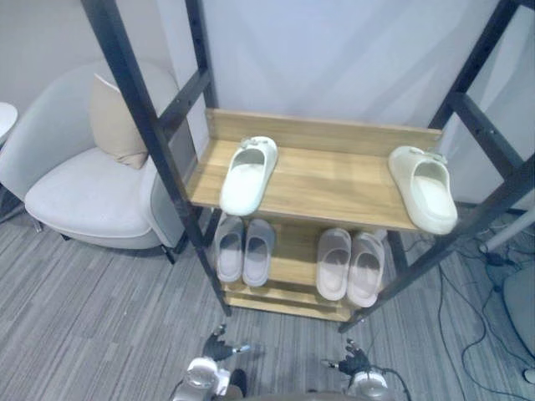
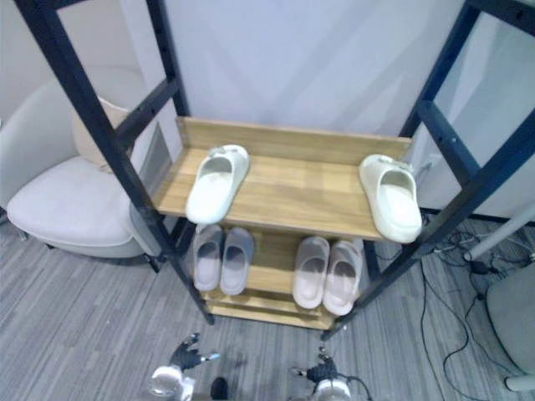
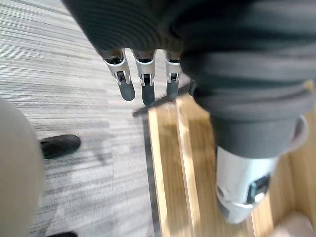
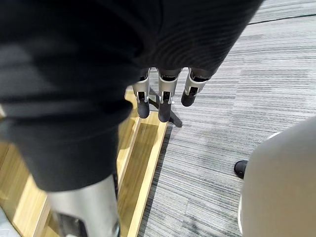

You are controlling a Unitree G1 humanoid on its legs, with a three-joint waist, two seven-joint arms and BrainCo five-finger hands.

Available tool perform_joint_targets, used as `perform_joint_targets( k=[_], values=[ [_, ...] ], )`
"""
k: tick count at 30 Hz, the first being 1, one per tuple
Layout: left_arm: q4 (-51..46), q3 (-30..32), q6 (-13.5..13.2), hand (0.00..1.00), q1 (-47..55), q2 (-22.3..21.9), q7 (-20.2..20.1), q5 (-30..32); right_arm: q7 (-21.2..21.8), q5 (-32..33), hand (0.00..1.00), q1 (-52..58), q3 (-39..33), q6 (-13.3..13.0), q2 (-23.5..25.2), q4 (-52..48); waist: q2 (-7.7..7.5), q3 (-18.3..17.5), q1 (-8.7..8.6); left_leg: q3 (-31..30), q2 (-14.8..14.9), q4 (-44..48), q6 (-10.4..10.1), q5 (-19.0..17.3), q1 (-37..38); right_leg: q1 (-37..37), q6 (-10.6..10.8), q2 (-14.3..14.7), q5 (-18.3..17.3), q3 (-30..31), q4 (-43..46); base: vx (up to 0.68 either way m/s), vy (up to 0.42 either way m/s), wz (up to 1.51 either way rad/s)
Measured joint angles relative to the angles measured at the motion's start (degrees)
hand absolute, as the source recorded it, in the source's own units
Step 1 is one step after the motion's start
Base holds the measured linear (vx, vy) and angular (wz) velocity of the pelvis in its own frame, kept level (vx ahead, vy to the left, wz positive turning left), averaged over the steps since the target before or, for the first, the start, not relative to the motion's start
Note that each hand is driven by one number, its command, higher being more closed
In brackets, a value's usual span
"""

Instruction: Organize the slippers on the shoe rack

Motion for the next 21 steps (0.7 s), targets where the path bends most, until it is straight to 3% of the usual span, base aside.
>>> perform_joint_targets(
  k=[1, 3, 6, 12, 17, 21],
  values=[
    [-2.08, -1.75, -0.01, 0.0, 0.29, 0.29, -0.09, 0.0, 0.01, 0.0, 0.0, -0.21, 0.01, -0.02, -0.03, 0.31, 0.04, -0.05, -0.05, -0.01, -0.06, -0.08, 0.0, 0.05, 0.0, 0.0, 0.03, -0.05, 0.02, 0.01, -0.07, -0.04, 0.029, -0.01],
    [-15.8, -9.47, -0.54, 0.0, 1.77, 1.83, -3.14, -0.04, -0.01, 0.79, 0.0, -0.66, 0.06, 0.27, -0.27, 1.33, 0.34, -0.56, -0.06, -0.12, -0.33, -1.02, 0.14, 0.41, 0.02, -0.05, 0.17, -0.17, 0.19, 0.03, -0.74, -0.01, 0.017, 0.01],
    [-25.96, -14.1, -1.34, 0.0, 1.91, 1.72, -7.06, -0.24, -0.02, 1.24, 0.0, -0.73, 0.23, 0.34, -0.65, 1.5, 1.0, -1.15, -0.24, -0.22, -0.44, -1.66, 0.35, 0.5, 0.02, -0.19, 0.18, -0.19, 0.2, 0.06, -1.12, 0.01, 0.009, 0.01],
    [-29.17, -19.32, -2.1, 0.0, 0.9, 1.66, -8.64, -2.48, -0.29, 1.24, 0.0, -0.98, 0.3, 0.19, -1.25, 2.55, 2.37, -2.25, -0.82, -0.26, -0.16, -1.65, 0.31, 0.68, 0.09, 0.17, -0.1, 0.29, 0.65, 0.31, -1.97, 0.07, -0.021, -0.01],
    [-33.67, -24.61, -2.55, 0.0, -3.0, 1.64, -8.43, -5.07, -1.31, 1.04, 0.0, -0.93, 0.74, 0.14, -1.31, 2.47, 2.33, -2.24, -0.99, -0.35, 0.1, -1.67, 0.03, 0.48, 0.48, 1.28, -0.27, 0.9, 0.76, 0.03, -2.91, 0.05, -0.034, 0.02],
    [-40.09, -24.67, -3.96, 0.0, -6.74, 1.65, -7.41, -8.66, -1.76, 1.03, 0.0, -0.91, 2.52, 0.04, -1.57, 2.19, 2.27, -2.47, -1.43, 0.03, 0.25, -1.68, -0.17, 0.15, 1.21, 2.09, -0.62, 1.08, 1.02, 0.35, -3.59, -0.01, -0.017, -0.06]
  ],
)
